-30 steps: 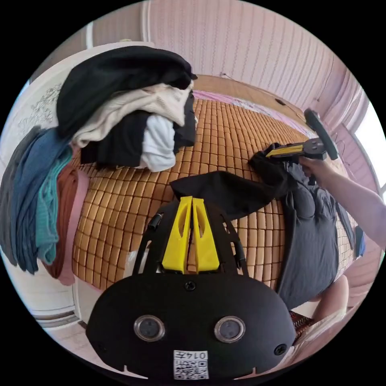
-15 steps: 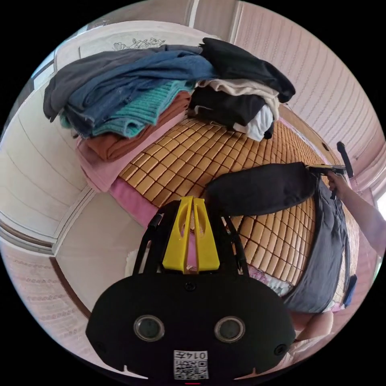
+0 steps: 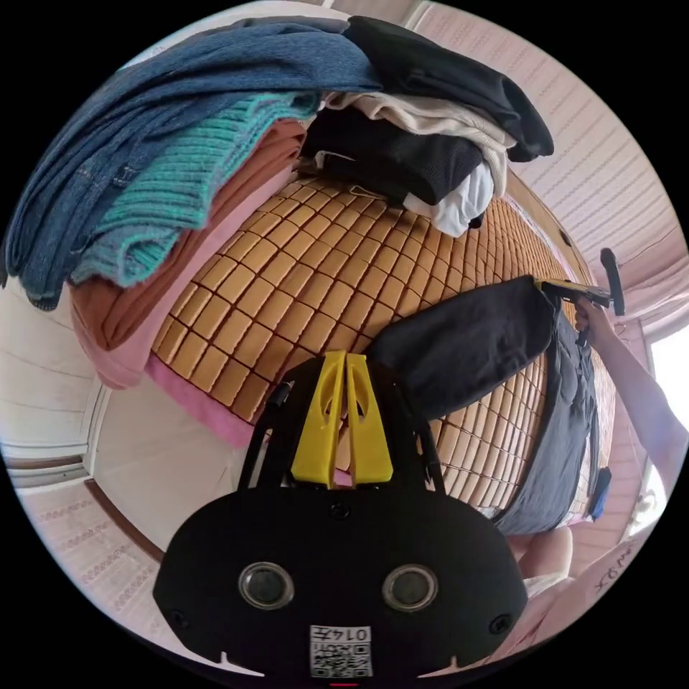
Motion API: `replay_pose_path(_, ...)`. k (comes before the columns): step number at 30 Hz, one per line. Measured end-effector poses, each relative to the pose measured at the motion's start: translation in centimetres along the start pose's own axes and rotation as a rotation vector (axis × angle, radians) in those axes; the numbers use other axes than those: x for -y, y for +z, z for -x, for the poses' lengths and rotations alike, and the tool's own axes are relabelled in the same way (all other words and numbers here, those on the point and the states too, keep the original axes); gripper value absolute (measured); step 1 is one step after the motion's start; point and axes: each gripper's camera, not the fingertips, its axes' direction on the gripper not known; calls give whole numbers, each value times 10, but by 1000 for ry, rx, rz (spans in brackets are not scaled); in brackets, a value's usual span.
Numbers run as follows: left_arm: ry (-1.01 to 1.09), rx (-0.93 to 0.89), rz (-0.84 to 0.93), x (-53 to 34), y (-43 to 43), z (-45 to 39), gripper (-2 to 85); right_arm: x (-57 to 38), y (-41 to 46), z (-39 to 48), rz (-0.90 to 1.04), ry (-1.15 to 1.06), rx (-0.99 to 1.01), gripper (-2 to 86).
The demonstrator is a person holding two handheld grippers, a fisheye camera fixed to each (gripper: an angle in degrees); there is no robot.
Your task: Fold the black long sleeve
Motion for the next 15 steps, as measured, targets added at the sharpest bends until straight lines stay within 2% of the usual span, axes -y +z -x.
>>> replay_pose_path(2, 21, 91, -35, 8, -3, 3, -8, 1, 1, 2, -6, -8, -9, -6)
replay_pose_path(6, -9, 122, -95, 25, -12, 24, -9, 7, 4, 4, -10, -7, -3, -7)
replay_pose_path(11, -22, -66, -49, 15, -19, 23, 2, 9, 6, 9, 2, -22, -8, -8)
replay_pose_path(15, 39, -64, 39, 3, 2, 0, 51, 9, 8, 15, 1, -35, -21, -7)
